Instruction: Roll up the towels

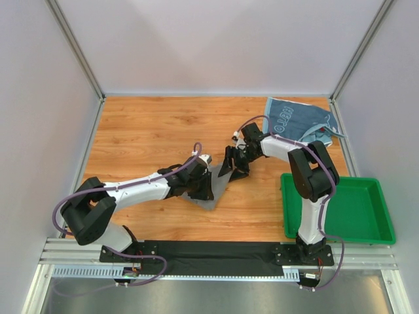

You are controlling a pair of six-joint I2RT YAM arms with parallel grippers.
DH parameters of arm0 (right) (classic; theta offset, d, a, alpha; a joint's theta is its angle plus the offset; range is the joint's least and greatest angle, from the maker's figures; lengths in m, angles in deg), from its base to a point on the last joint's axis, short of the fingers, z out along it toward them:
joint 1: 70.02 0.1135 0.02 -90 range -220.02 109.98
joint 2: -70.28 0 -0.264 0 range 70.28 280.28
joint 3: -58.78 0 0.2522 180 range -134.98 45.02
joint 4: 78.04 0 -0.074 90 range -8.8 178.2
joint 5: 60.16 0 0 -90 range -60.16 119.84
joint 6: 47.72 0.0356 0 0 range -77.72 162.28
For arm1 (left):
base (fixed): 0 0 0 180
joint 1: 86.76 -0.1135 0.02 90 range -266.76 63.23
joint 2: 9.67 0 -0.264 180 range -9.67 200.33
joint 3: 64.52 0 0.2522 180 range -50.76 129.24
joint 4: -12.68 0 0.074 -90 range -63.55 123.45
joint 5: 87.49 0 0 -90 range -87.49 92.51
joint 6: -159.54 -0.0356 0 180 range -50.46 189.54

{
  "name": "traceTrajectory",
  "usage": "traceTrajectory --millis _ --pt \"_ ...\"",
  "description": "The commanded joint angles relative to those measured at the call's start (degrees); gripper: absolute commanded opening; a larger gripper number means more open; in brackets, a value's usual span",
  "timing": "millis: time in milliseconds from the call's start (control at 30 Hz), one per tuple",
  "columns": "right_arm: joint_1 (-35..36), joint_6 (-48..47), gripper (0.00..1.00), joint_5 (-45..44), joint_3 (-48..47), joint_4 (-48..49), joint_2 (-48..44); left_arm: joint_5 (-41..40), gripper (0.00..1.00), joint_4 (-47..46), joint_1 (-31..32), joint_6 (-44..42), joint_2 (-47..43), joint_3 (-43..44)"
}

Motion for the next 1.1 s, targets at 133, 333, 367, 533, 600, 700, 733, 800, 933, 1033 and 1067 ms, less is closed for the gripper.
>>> traceTrajectory --millis 133,333,367,533,600,700,733,800,933,1033,1067 --pt "-6.91 -4.81 0.67 -11.71 -3.77 -4.13 -1.47 13.38 0.0 0.69 -2.53 1.33 -3.47 -3.6" --pt "-9.72 -2.18 0.7 -6.71 2.72 3.49 -8.85 24.72 0.0 -5.64 -6.76 4.67 -1.37 -4.06" --pt "-9.81 -1.39 0.7 -5.83 3.95 5.08 -9.99 25.43 0.0 -5.21 -7.02 4.76 -0.14 -3.62" --pt "-10.34 3.27 0.74 -2.58 11.76 15.1 -17.64 30.17 0.0 -8.18 -9.74 7.74 2.85 -3.43" --pt "-10.26 4.07 0.74 0.49 14.41 19.83 -20.44 32.46 0.0 -9.94 -11.49 8.97 3.73 -4.13" --pt "-9.29 4.51 0.74 2.26 19.07 23.71 -23.7 34.92 0.0 -10.83 -13.6 10.38 5.05 -5.1" --pt "-9.03 4.42 0.74 2.27 20.12 24.34 -24.32 34.92 0.0 -10.39 -14.14 10.38 5.4 -5.28" --pt "-7.89 3.99 0.74 2.27 23.02 26.44 -25.64 35.1 0.0 -8.98 -15.36 10.21 6.11 -5.28" --pt "-5.95 4.42 0.74 2.88 26.37 30.31 -25.04 36.24 0.0 -6.87 -17.48 10.12 7.95 -5.28" --pt "-3.58 4.86 0.75 3.32 26.55 33.03 -22.75 36.86 0.0 -5.47 -18.53 9.42 9.62 -4.84" --pt "-2.79 4.95 0.75 3.32 26.64 33.74 -22.31 36.86 0.0 -4.16 -18.71 9.15 10.49 -4.58"
